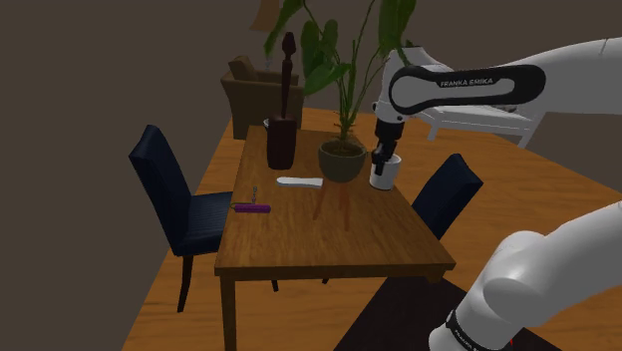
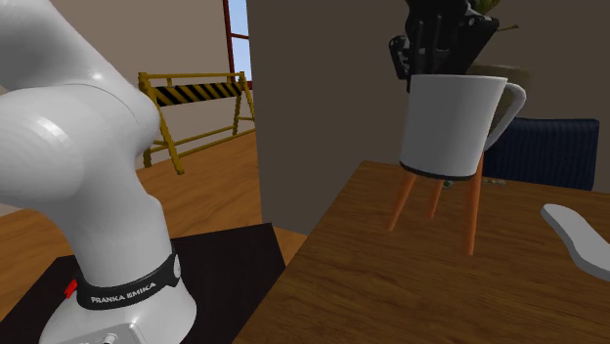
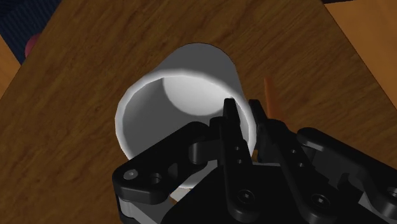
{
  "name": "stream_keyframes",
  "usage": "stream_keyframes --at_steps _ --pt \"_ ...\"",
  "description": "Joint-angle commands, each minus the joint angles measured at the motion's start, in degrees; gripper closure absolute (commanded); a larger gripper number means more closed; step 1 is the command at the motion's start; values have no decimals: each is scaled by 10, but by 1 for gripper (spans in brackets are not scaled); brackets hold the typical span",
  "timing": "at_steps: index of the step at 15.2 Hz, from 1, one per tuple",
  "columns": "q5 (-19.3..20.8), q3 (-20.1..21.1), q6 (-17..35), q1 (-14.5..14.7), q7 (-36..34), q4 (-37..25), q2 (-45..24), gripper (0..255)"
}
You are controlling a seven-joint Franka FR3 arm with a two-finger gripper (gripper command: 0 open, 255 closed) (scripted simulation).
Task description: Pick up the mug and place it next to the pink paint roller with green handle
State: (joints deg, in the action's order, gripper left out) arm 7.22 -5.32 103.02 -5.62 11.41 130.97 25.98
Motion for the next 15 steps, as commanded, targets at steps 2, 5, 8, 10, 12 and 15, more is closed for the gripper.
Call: stream_keyframes --at_steps 2,5,8,10,12,15 --pt "-14 24 2 16 -32 -35 -42 255" --pt "-24 45 2 29 -62 -78 -87 255" --pt "-31 64 -1 42 -92 -127 -136 255" --pt "-33 77 -5 50 -111 -163 -169 255" --pt "-34 88 -11 58 -130 -202 -204 255" --pt "-33 103 -23 71 -158 -267 -259 255"
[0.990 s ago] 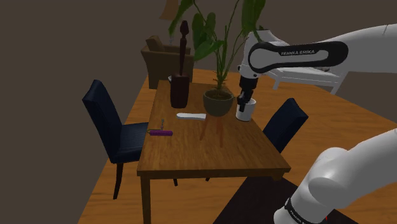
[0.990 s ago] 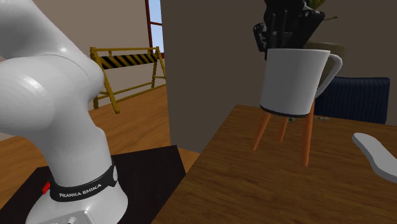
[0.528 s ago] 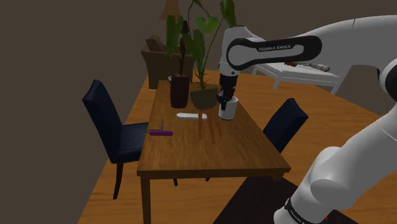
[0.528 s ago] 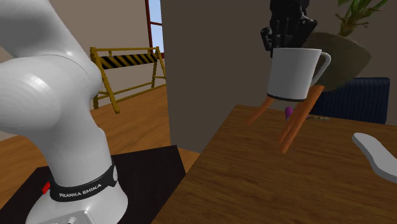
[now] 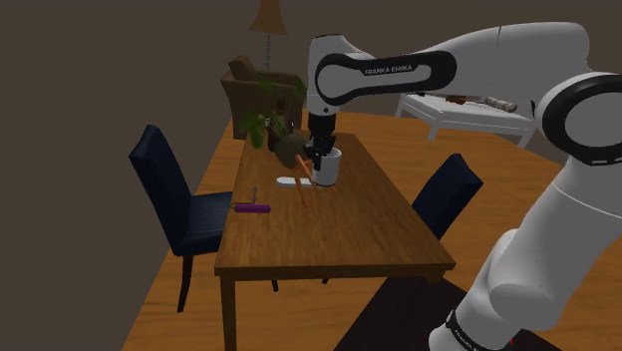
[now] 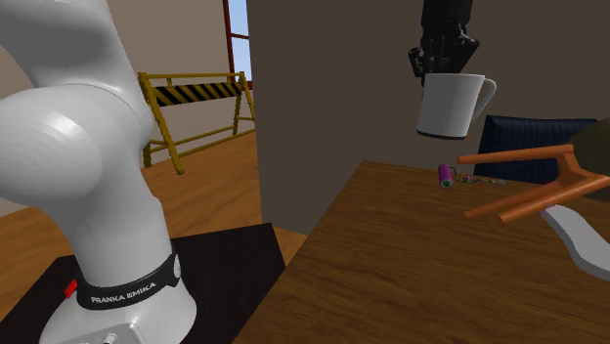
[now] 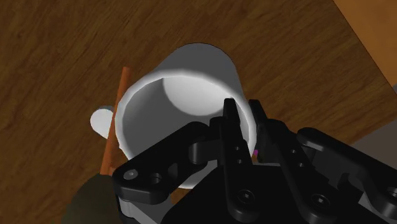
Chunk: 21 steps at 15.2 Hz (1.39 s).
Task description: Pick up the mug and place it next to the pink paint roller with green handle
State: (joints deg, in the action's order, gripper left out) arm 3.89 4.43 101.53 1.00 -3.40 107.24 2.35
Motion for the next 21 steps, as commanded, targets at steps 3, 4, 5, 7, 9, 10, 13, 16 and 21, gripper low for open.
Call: stream_keyframes --at_steps 3,4,5,7,9,10,13,16,21 --pt "5 18 -25 19 -37 -103 -81 255" --pt "7 22 -32 24 -45 -129 -101 255" --pt "10 26 -40 29 -54 -158 -122 255" --pt "10 26 -34 31 -56 -157 -128 255" --pt "11 26 -19 31 -57 -142 -128 255" --pt "11 26 -11 31 -58 -135 -128 255" --pt "11 26 11 30 -59 -114 -130 255" --pt "12 25 33 30 -61 -95 -133 255" --pt "14 25 70 30 -64 -66 -140 255"
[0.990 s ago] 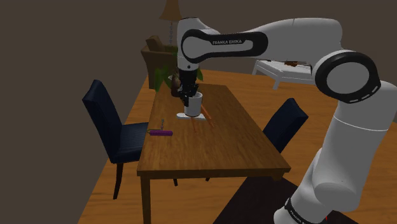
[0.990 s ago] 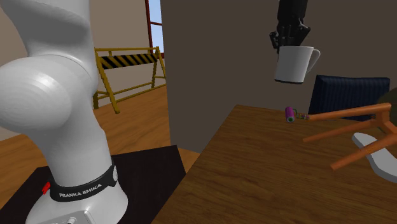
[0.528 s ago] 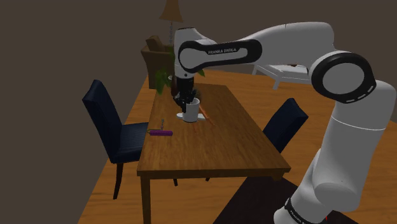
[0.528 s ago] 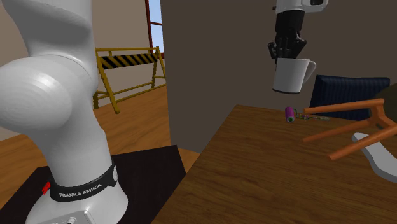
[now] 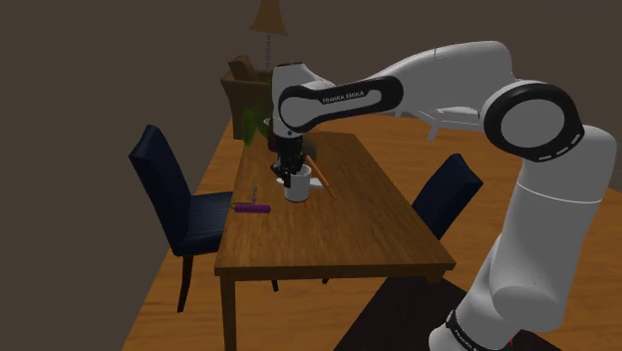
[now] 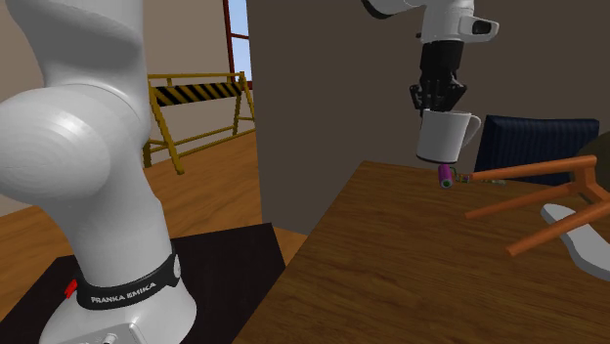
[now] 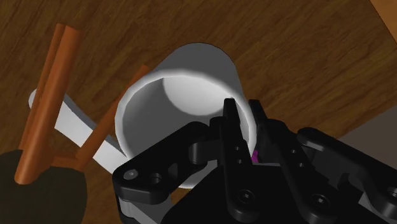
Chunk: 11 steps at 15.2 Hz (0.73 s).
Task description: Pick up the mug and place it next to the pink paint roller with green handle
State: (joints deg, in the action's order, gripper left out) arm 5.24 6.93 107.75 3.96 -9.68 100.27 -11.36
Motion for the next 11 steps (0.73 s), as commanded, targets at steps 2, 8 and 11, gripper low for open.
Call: stream_keyframes --at_steps 2,8,11 --pt "1 0 22 0 -2 15 -6 255" --pt "5 -1 64 0 -6 43 -20 255" --pt "7 -1 84 0 -8 56 -28 255"
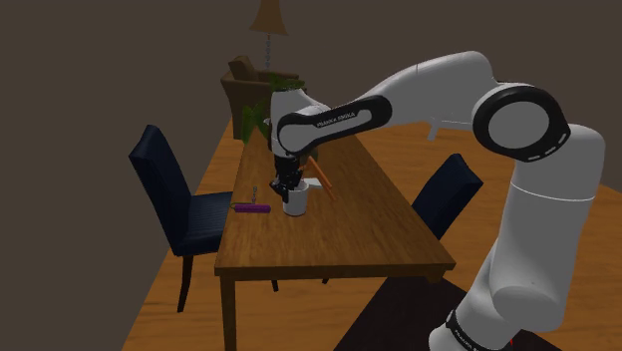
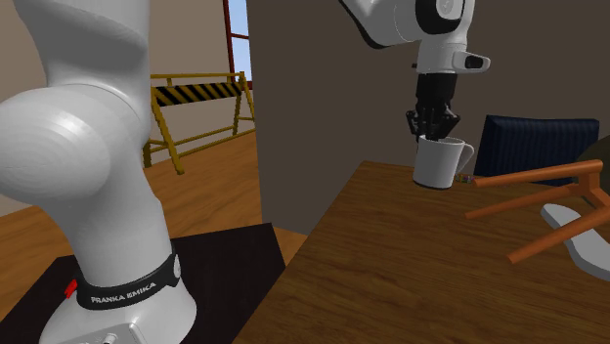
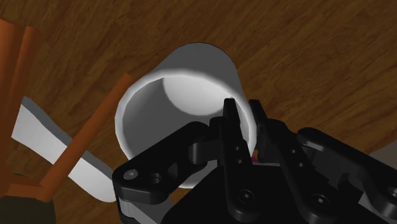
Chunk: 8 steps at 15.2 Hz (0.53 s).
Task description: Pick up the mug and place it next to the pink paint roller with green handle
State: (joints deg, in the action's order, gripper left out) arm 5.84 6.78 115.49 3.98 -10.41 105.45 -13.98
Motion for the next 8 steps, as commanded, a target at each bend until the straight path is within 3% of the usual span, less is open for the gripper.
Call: stream_keyframes --at_steps 1,8 --pt "1 0 14 0 -2 8 -5 255" --pt "4 -1 40 1 -5 22 -18 255"
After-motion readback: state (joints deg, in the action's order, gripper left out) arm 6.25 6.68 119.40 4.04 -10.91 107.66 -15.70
